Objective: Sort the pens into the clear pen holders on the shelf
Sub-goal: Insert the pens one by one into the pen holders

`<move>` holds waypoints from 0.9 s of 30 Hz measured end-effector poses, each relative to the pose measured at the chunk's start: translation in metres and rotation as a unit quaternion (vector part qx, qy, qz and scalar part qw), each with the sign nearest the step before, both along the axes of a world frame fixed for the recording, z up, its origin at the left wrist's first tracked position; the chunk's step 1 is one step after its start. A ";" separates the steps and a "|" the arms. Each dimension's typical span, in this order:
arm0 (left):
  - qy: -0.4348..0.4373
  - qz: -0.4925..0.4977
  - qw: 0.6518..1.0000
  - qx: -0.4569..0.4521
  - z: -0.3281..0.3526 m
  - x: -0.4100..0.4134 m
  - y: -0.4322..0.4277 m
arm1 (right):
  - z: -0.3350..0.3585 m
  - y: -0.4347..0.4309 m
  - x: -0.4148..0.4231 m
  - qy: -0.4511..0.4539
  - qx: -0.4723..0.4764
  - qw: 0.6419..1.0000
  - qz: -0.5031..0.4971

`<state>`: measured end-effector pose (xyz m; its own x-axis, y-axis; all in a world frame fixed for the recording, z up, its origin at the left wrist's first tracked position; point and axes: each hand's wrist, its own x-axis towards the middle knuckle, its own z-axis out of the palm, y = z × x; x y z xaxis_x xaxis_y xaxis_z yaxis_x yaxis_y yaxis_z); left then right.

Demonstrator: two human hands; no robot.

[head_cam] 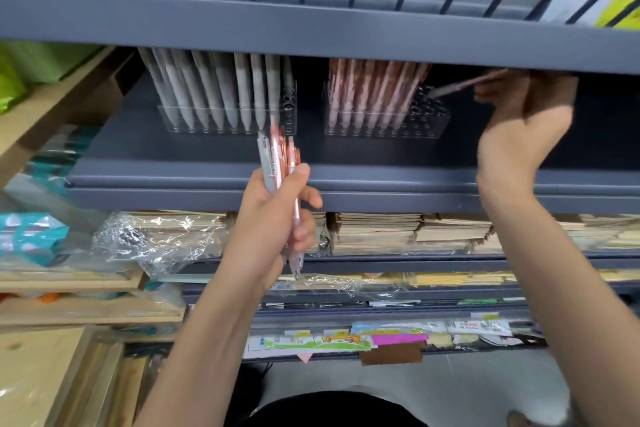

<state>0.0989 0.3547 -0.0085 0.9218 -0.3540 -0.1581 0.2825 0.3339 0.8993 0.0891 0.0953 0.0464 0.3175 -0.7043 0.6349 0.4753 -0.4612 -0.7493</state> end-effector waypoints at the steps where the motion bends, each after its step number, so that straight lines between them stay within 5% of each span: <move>1: -0.003 0.000 1.000 0.001 0.000 -0.001 -0.003 | -0.001 -0.002 0.004 0.009 -0.008 1.000 0.007; 6: -0.042 0.003 0.999 0.017 -0.001 -0.004 -0.008 | 0.009 -0.010 0.020 0.137 -0.051 0.988 -0.039; 11: -0.057 0.013 0.998 0.025 -0.001 -0.005 -0.008 | 0.017 -0.026 0.032 0.320 -0.216 0.919 -0.078; 20: -0.085 0.007 0.995 0.061 -0.008 0.002 0.005 | 0.016 -0.011 0.055 0.295 -0.281 0.910 -0.072; 27: -0.105 -0.028 0.991 0.075 -0.007 0.004 0.017 | 0.018 -0.007 0.053 0.305 -0.246 0.919 -0.049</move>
<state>0.1025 0.3714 -0.0155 0.9196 -0.3924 -0.0200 0.0989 0.1819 0.9783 0.1418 0.0887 0.0643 0.6697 -0.4246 0.6092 -0.0256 -0.8331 -0.5525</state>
